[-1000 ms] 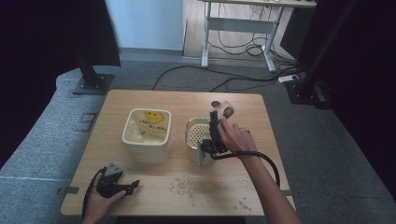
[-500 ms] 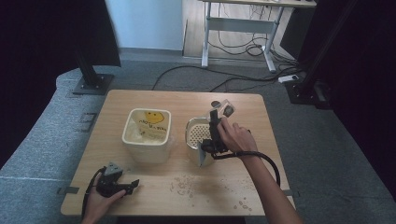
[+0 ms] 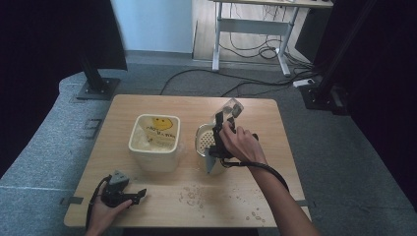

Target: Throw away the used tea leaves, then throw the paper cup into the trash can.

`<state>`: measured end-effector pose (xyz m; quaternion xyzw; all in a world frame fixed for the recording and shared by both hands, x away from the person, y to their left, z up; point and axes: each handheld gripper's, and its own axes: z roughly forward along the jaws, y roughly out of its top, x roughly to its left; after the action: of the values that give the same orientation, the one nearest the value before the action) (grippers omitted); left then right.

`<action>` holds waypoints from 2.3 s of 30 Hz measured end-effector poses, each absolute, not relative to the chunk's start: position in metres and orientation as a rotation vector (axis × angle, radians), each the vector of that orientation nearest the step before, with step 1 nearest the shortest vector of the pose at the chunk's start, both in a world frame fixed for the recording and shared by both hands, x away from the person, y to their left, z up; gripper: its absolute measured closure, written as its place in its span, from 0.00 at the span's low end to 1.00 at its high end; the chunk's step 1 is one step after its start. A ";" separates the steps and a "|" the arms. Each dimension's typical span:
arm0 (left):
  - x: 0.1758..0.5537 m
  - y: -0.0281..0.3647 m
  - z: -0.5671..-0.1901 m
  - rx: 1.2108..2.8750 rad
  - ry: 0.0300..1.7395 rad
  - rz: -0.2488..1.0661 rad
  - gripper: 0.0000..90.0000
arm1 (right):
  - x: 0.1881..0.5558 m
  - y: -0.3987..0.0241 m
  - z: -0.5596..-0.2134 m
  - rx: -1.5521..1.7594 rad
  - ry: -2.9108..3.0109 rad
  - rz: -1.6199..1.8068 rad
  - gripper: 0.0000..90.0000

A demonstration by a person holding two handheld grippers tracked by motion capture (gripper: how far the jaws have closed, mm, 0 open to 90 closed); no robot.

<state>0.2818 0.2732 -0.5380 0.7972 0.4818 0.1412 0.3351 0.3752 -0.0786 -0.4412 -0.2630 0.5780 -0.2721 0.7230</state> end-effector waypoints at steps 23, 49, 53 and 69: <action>0.283 0.273 -0.538 2.086 1.258 0.361 0.17 | 0.376 -0.088 -0.444 -0.546 1.281 -0.576 0.47; 0.282 0.274 -0.537 2.082 1.259 0.367 0.17 | 0.370 -0.119 -0.381 0.716 1.916 0.979 0.47; 0.281 0.274 -0.537 2.080 1.258 0.366 0.17 | 0.371 -0.123 -0.377 0.791 1.915 1.090 0.47; 0.281 0.274 -0.536 2.077 1.253 0.357 0.17 | 0.377 -0.063 -0.348 0.811 1.983 1.444 0.45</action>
<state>0.2811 0.2739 -0.5360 0.7972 0.4811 0.1372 0.3380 0.3774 -0.0627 -0.3482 0.3017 0.7378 0.5372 0.2756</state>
